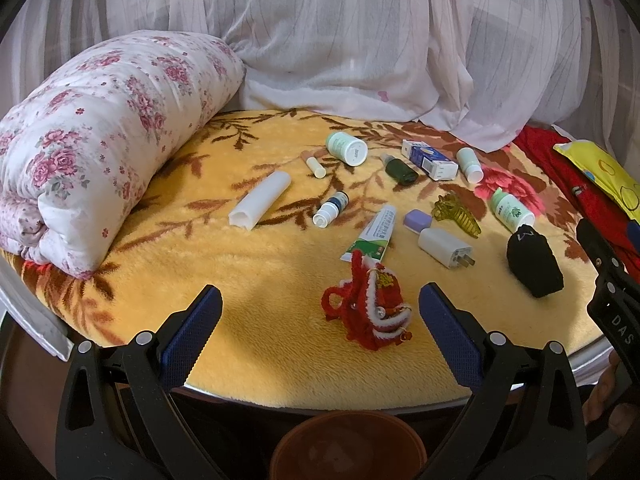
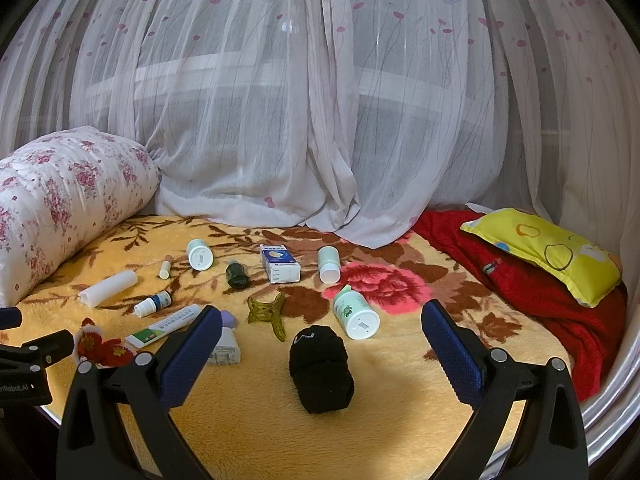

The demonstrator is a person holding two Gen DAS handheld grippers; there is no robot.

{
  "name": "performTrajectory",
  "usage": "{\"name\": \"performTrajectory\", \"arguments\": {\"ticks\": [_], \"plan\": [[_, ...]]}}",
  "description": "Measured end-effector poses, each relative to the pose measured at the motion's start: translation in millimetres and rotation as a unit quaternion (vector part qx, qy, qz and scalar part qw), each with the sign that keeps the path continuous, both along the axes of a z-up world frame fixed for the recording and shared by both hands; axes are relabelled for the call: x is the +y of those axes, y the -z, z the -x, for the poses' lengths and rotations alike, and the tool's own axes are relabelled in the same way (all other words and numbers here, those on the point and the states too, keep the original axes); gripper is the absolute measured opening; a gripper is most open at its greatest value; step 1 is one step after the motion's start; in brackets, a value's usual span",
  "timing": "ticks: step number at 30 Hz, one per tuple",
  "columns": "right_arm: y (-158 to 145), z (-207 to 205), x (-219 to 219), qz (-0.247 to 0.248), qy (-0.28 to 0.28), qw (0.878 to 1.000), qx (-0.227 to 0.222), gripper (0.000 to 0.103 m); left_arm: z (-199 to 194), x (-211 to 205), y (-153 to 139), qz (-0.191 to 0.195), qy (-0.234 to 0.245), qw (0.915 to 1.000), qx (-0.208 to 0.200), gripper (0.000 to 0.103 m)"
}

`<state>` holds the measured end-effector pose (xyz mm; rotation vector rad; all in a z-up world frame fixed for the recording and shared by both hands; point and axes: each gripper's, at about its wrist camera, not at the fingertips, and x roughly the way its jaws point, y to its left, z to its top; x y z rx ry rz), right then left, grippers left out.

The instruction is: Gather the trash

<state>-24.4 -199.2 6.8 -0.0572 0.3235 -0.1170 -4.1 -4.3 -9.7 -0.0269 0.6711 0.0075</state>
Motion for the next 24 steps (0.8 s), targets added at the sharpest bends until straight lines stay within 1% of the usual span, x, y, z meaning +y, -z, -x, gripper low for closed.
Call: {"name": "performTrajectory", "arguments": {"ticks": [13, 14, 16, 18, 22, 24], "plan": [[3.7, 1.3, -6.7, -0.002, 0.004, 1.0, 0.0, 0.098, 6.9, -14.3, 8.8, 0.002, 0.006, 1.0, 0.002, 0.096], [3.9, 1.6, -8.2, -0.003, 0.005, 1.0, -0.001, 0.098, 9.0, -15.0, 10.7, 0.007, 0.012, 0.9999, 0.001, 0.096], [4.7, 2.0, -12.0, -0.002, 0.008, 1.0, -0.003, 0.098, 14.3, -16.6, 15.3, 0.023, 0.039, 0.9989, -0.004, 0.096], [3.6, 3.5, -15.5, 0.0, 0.012, 1.0, -0.008, 0.098, 17.8, -17.0, 21.7, 0.028, 0.055, 0.998, -0.006, 0.096], [4.6, 3.9, -21.9, -0.002, 0.021, 1.0, -0.012, 0.098, 19.6, -20.2, 37.0, 0.04, 0.085, 0.9956, 0.006, 0.096], [6.5, 2.4, -23.3, -0.006, 0.021, 1.0, -0.008, 0.098, 15.8, -23.2, 37.3, 0.04, 0.093, 0.9948, 0.003, 0.096]]}}
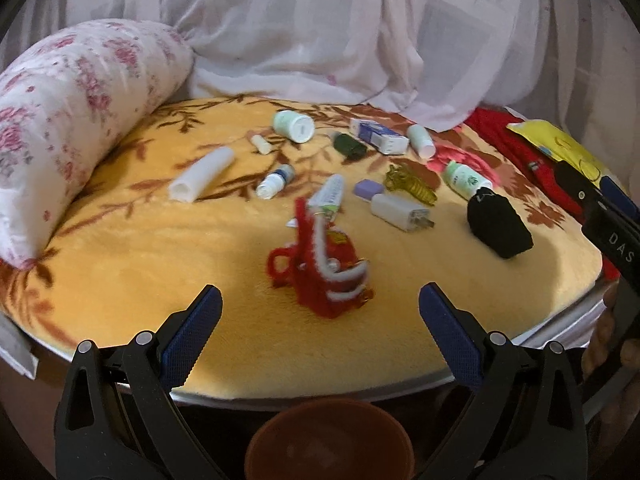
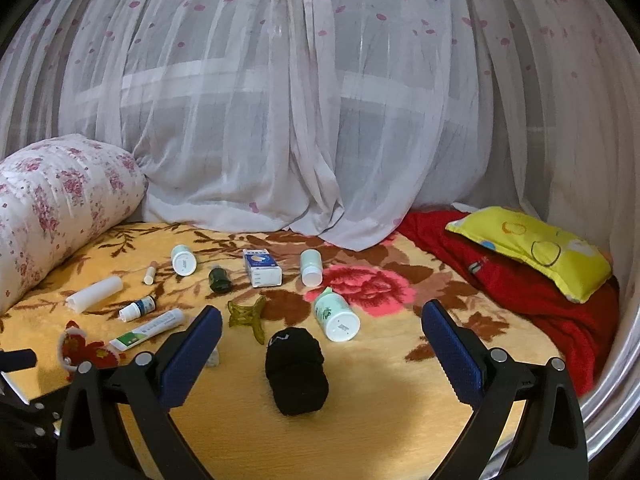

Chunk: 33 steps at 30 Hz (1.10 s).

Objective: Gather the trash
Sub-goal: 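Grasp the red-white plush ornament with the left gripper while the right grasps the black cloth bundle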

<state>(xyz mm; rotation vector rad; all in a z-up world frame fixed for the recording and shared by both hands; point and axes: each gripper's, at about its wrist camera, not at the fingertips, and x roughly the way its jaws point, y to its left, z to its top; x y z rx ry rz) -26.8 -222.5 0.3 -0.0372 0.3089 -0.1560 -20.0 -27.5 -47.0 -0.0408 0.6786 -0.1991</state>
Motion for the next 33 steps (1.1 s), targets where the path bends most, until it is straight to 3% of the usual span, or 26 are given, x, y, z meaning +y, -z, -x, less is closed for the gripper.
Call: {"name": "performTrajectory", "arguments": {"ticks": [5, 7, 9, 12, 18, 31, 33], "plan": [[5.3, 0.0, -4.1, 0.005, 0.005, 1.0, 0.003, 0.098, -26.1, -12.5, 8.7, -0.041, -0.008, 0.9991, 0.002, 0.094], [5.4, -0.3, -7.2, 0.008, 0.01, 1.0, 0.001, 0.098, -37.6, -13.1, 14.3, -0.046, -0.018, 0.9987, 0.013, 0.088], [6.4, -1.0, -10.8, 0.012, 0.018, 1.0, 0.0, 0.098, -48.1, -14.2, 20.2, -0.046, -0.016, 0.9985, 0.025, 0.041], [9.3, -3.5, -14.9, 0.013, 0.016, 1.0, 0.005, 0.098, -55.7, -7.2, 23.4, -0.019, -0.021, 0.9992, 0.029, 0.029], [21.7, -16.2, -8.1, 0.019, 0.001, 0.999, 0.027, 0.098, -40.3, 3.0, 9.0, -0.024, -0.028, 0.9993, -0.001, 0.027], [60.4, -82.2, 8.8, 0.032, -0.009, 0.993, 0.111, 0.098, -29.0, 10.9, 5.0, -0.015, -0.024, 0.9996, 0.001, 0.027], [65.6, -87.2, 8.4, 0.038, -0.009, 0.992, 0.119, 0.089, -27.3, 9.3, 5.1, -0.015, -0.021, 0.9997, 0.003, 0.027]]}}
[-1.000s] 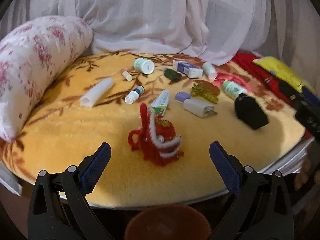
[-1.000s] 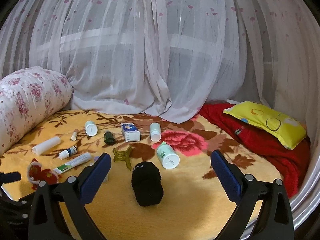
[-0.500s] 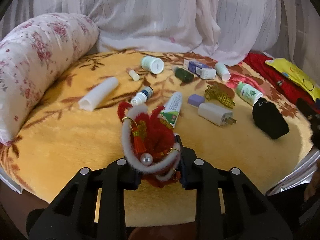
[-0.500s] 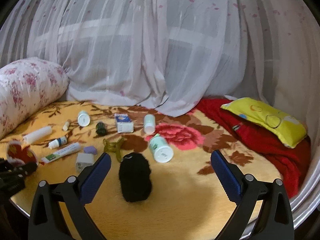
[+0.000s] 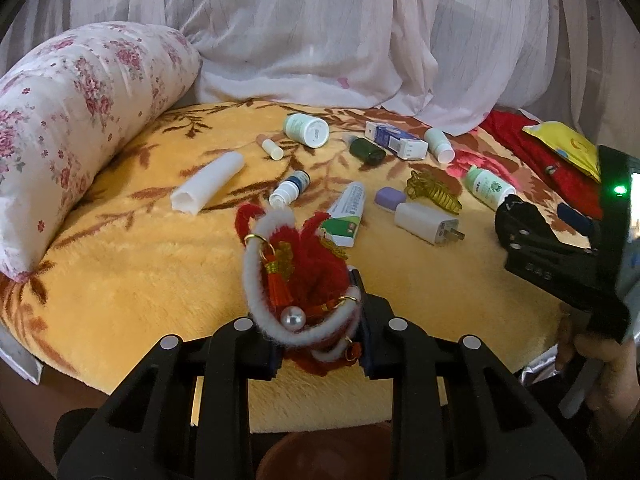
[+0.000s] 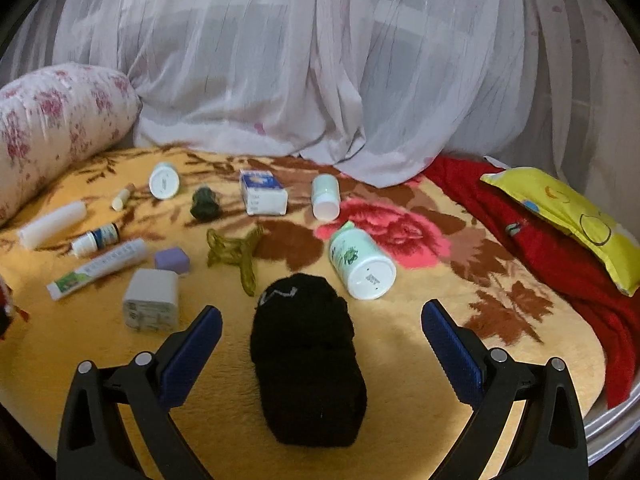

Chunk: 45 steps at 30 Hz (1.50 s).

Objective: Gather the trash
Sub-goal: 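Grasp the red-white plush ornament with the left gripper while the right grasps the black cloth bundle, then carry both items over the orange bucket and open both grippers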

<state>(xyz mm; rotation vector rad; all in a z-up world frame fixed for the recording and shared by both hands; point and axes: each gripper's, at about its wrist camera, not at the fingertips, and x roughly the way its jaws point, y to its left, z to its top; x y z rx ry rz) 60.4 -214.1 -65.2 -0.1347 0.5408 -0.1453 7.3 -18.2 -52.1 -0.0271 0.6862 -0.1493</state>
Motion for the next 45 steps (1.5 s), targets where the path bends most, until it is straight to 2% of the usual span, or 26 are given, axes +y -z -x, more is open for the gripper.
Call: {"name": "performTrajectory", "arguments": {"ticks": [1, 2, 5, 11, 15, 17, 19, 22, 28, 31, 32, 33, 34, 35, 38, 41, 45], "plan": [[2.0, -2.3, -0.4, 0.0, -0.006, 1.0, 0.008, 0.061, 1.3, -0.8, 0.0, 0.002, 0.003, 1.0, 0.003, 0.027], [3.9, -4.5, -1.5, -0.012, -0.023, 0.999, 0.022, 0.045, 2.6, -1.7, -0.3, 0.003, 0.006, 1.0, 0.005, 0.027], [-0.9, 1.5, -4.8, -0.04, -0.027, 0.999, 0.021, 0.043, 8.6, -4.7, -1.5, 0.004, 0.016, 0.9998, 0.011, 0.027], [-22.1, 51.8, 5.6, -0.087, -0.082, 0.993, 0.025, 0.043, 43.7, -2.4, 1.8, -0.003, 0.041, 0.9985, 0.034, 0.027], [-29.6, 101.7, 36.8, -0.094, -0.148, 0.983, 0.052, 0.043, 71.1, 5.4, 15.4, -0.001, 0.058, 0.9946, 0.086, 0.027], [-26.1, 120.9, 51.2, -0.091, -0.173, 0.978, 0.07, 0.043, 84.1, 11.2, 22.6, 0.002, 0.063, 0.9914, 0.115, 0.027], [-16.5, 144.7, 70.2, -0.093, -0.208, 0.968, 0.103, 0.043, 94.2, 17.5, 26.2, 0.005, 0.063, 0.9895, 0.13, 0.027], [-2.1, 163.3, 86.3, -0.096, -0.233, 0.957, 0.142, 0.043, 105.5, 25.0, 24.8, 0.009, 0.061, 0.9886, 0.137, 0.027], [11.7, 177.2, 92.6, -0.1, -0.245, 0.946, 0.188, 0.044, 118.2, 25.8, 31.5, 0.013, 0.072, 0.9859, 0.151, 0.029], [16.1, 176.8, 90.6, -0.107, -0.25, 0.94, 0.204, 0.048, 118.8, 24.5, 36.9, 0.018, 0.078, 0.9823, 0.169, 0.038], [17.3, 177.3, 89.3, -0.108, -0.251, 0.94, 0.205, 0.057, 119.5, 25.4, 37.9, 0.024, 0.078, 0.9813, 0.175, 0.048], [16.9, 178.1, 89.6, -0.108, -0.252, 0.94, 0.203, 0.064, 118.6, 28.1, 37.8, 0.033, 0.072, 0.9803, 0.181, 0.06], [14.9, 179.7, 89.1, -0.104, -0.249, 0.943, 0.194, 0.075, 119.1, 31.4, 36.6, 0.036, 0.065, 0.9809, 0.18, 0.065], [12.6, 181.2, 88.2, -0.096, -0.244, 0.948, 0.183, 0.077, 120.0, 33.8, 35.2, 0.036, 0.059, 0.982, 0.176, 0.071], [6.1, 180.7, 82.5, -0.081, -0.232, 0.955, 0.163, 0.08, 119.7, 45.2, 25.8, 0.038, 0.039, 0.9864, 0.155, 0.077], [0.0, 175.6, 70.4, -0.088, -0.217, 0.961, 0.149, 0.083, 115.3, 54.2, 17.7, 0.033, 0.015, 0.99, 0.137, 0.084], [-9.6, 164.5, 54.8, -0.078, -0.193, 0.97, 0.127, 0.084, 105.8, 56.5, 10.2, 0.022, 0.005, 0.9926, 0.119, 0.085]]}}
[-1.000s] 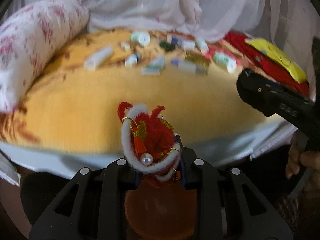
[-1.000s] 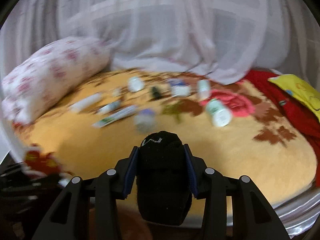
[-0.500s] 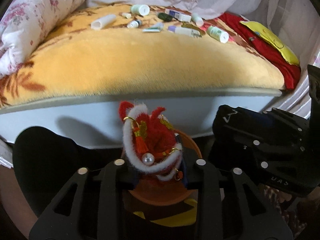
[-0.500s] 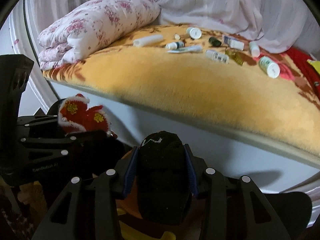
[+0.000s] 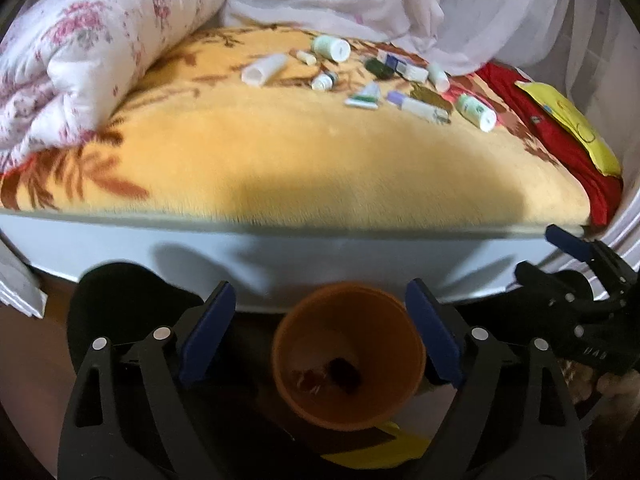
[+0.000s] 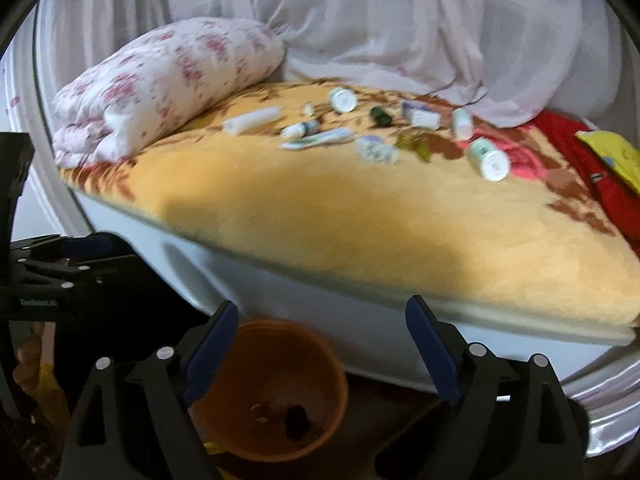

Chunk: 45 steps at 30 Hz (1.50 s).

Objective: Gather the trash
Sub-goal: 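Carry both items over the orange bucket and open both grippers, then grasp the white charger with the right gripper while the left grasps the green-white toothpaste tube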

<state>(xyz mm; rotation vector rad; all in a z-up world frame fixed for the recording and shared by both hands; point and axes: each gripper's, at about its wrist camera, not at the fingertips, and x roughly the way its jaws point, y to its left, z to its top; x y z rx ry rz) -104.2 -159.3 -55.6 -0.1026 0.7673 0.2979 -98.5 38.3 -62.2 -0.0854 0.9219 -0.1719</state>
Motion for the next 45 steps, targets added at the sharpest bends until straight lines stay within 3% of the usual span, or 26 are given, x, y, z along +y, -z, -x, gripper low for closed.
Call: {"name": "performTrajectory", "arguments": {"ticks": [6, 11, 16, 21, 22, 24, 25, 26, 32, 40, 45], "plan": [[-27.0, -40.9, -15.5, 0.013, 0.023, 0.998, -0.064, 0.089, -30.7, -7.7, -17.7, -0.003, 0.001, 0.9995, -0.032, 0.085], [-31.6, -105.4, -5.1, 0.039, 0.029, 0.996, -0.079, 0.089, -50.1, -15.0, -25.4, -0.004, -0.002, 0.9988, -0.049, 0.085], [-16.7, -167.7, 12.9, 0.044, 0.018, 0.997, -0.052, 0.089, -64.2, -21.2, -24.4, -0.016, 0.002, 0.9986, -0.05, 0.085], [5.1, -214.6, 22.5, 0.049, 0.022, 0.998, 0.009, 0.087, -71.9, -19.3, -20.5, -0.015, -0.002, 0.9989, -0.044, 0.085], [7.9, -221.7, 23.3, 0.051, 0.026, 0.998, 0.02, 0.085, -73.5, -18.4, -19.5, -0.015, -0.003, 0.999, -0.043, 0.085], [14.6, -234.2, 23.8, 0.048, 0.026, 0.997, 0.049, 0.07, -77.7, -17.4, -18.3, -0.014, -0.006, 0.9991, -0.04, 0.085], [18.8, -239.2, 24.0, 0.041, 0.019, 0.997, 0.067, 0.041, -79.2, -17.2, -17.9, -0.014, -0.006, 0.9991, -0.039, 0.085], [21.9, -242.9, 23.0, 0.028, 0.012, 0.996, 0.084, 0.04, -81.8, -17.6, -17.8, -0.012, -0.005, 0.9992, -0.039, 0.085], [9.0, -210.3, 17.6, 0.017, 0.01, 0.999, 0.042, 0.04, -107.4, -30.3, -20.5, -0.017, 0.019, 0.9985, -0.049, 0.085], [-19.5, -165.2, -17.6, -0.024, 0.022, 0.999, 0.004, 0.04, -194.7, -76.4, -9.7, -0.047, 0.073, 0.9954, -0.041, 0.085], [-29.3, -147.9, -35.7, -0.028, 0.029, 0.999, -0.01, 0.04, -233.3, -100.7, 10.4, -0.087, 0.084, 0.9926, -0.012, 0.072]]}}
